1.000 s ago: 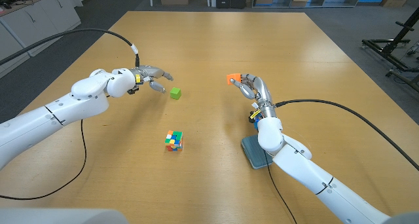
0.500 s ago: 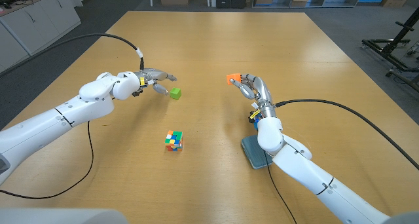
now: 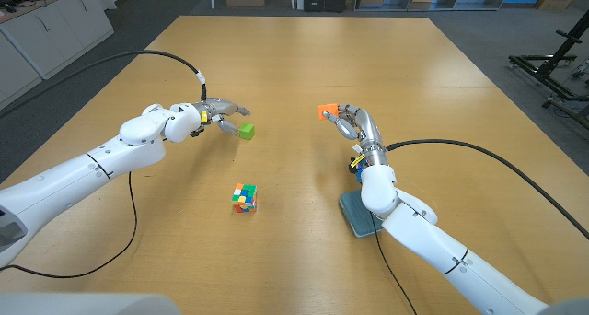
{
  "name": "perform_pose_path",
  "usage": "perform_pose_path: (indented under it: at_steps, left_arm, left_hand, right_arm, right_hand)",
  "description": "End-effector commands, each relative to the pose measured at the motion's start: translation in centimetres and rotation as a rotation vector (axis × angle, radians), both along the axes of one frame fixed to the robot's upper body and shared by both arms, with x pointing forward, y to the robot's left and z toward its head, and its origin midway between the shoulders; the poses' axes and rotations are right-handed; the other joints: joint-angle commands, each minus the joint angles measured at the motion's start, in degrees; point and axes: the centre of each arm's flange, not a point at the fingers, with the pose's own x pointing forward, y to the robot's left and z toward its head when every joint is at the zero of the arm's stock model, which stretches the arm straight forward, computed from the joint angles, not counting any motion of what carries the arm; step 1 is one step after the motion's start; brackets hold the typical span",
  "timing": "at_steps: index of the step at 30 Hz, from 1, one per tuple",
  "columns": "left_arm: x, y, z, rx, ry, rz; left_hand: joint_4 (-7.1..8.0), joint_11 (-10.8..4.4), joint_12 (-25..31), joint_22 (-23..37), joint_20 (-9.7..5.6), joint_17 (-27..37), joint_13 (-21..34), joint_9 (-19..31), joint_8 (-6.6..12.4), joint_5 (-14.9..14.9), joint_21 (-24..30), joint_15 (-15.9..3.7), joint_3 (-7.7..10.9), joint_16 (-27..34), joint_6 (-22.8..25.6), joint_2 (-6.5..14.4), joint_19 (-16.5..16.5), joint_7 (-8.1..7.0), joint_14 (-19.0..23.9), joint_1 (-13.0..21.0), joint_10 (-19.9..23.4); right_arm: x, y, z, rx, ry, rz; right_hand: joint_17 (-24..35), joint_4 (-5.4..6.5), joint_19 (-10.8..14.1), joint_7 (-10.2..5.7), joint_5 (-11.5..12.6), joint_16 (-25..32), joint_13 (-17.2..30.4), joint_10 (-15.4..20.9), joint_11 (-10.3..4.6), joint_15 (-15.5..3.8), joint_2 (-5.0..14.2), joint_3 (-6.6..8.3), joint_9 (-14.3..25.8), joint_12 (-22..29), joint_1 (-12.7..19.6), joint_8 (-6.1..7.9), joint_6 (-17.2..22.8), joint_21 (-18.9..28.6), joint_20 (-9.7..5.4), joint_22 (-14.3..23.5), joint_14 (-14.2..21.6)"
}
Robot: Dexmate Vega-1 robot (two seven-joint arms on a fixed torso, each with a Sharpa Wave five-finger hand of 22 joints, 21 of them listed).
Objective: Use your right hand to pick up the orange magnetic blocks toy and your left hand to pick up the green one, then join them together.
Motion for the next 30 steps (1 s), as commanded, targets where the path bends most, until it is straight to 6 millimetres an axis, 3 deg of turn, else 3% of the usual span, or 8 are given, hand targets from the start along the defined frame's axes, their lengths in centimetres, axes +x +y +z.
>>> perform_pose_path:
  at_steps: [1,20,30]
  left_arm:
    - [1.2,-0.5,-0.9,0.000,0.013,-0.019]
    - [3.0,-1.4,-1.9,0.016,-0.003,-0.032]
    - [3.3,-1.3,-1.3,0.016,-0.050,-0.020]
  left_hand:
    - [-0.04,0.03,0.5,0.0,-0.06,0.2,0.2,0.1,0.77,0.3,0.2,-7.88,-0.26,0.5,1.2,0.0,0.4,0.06,1.0,0.9,1.2]
    - [0.11,0.02,0.9,0.0,-0.29,0.2,0.1,0.1,1.71,0.3,0.4,-8.24,-0.58,0.8,3.1,0.3,1.0,-0.07,1.9,1.4,2.7]
    - [0.36,-0.22,1.7,0.0,-0.12,0.1,0.1,0.0,3.23,0.4,0.7,-9.21,-0.76,1.2,6.6,0.9,2.7,-0.62,4.3,1.8,6.3]
  right_arm:
    - [0.0,0.2,0.2,-0.003,-0.002,0.000]
    - [0.1,0.4,-0.1,0.002,0.008,-0.005]
    - [0.2,0.4,-0.3,0.001,0.018,-0.011]
  right_hand:
    - [0.3,0.36,0.3,-6.50,0.2,-0.2,0.2,3.4,-3.15,-3.81,4.97,0.08,0.3,0.3,5.5,0.40,7.1,0.3,0.23,0.2,0.4]
    - [0.4,0.38,0.2,-6.44,0.2,-0.2,0.3,3.5,-3.15,-3.75,4.96,0.02,0.3,0.3,5.6,0.47,7.2,0.3,0.30,0.2,0.3]
    - [0.4,0.44,0.2,-6.43,0.1,-0.2,0.4,3.7,-3.14,-3.66,4.97,-0.05,0.3,0.3,5.5,0.47,7.2,0.3,0.33,0.2,0.3]
